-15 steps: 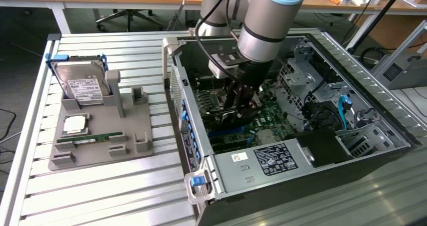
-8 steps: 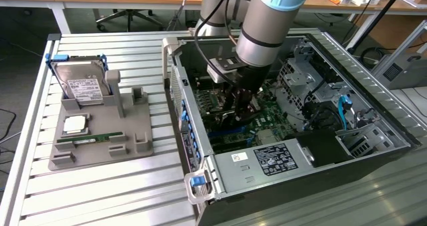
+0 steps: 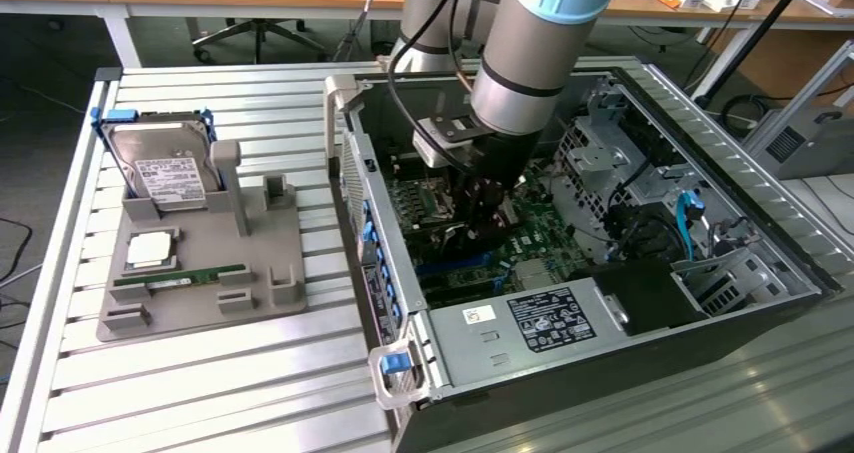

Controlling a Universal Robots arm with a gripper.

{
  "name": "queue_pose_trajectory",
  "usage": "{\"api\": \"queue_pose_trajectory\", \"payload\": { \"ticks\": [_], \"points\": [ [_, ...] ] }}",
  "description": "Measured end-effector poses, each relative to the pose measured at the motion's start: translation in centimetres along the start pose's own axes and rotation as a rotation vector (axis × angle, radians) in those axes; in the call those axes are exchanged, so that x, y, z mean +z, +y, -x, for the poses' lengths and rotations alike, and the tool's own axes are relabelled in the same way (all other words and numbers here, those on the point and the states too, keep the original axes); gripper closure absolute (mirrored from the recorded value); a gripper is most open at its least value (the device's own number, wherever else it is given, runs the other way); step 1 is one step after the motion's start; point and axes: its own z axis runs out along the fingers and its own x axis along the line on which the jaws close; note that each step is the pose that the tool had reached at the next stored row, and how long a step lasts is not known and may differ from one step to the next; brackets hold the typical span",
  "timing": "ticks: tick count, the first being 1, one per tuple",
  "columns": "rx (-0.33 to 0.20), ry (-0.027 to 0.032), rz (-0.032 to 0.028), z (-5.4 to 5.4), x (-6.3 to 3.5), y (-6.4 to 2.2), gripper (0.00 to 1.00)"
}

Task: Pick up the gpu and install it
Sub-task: 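Press down on the gpu until it lock into place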

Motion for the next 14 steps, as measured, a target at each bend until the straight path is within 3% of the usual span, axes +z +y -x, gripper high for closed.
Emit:
{"api": "queue_pose_trajectory", "payload": {
  "ticks": [3,4,8,14],
  "points": [
    [0.0,-0.0008,-0.0003,0.0,-0.23,0.01,0.72],
    [0.0,-0.0007,-0.0002,0.0,-1.04,0.06,0.72],
    [0.022,-0.0031,-0.0001,-0.2,-2.03,0.08,0.72],
    [0.052,-0.0049,0.0017,-0.4,-2.06,-0.47,0.72]
  ]
}}
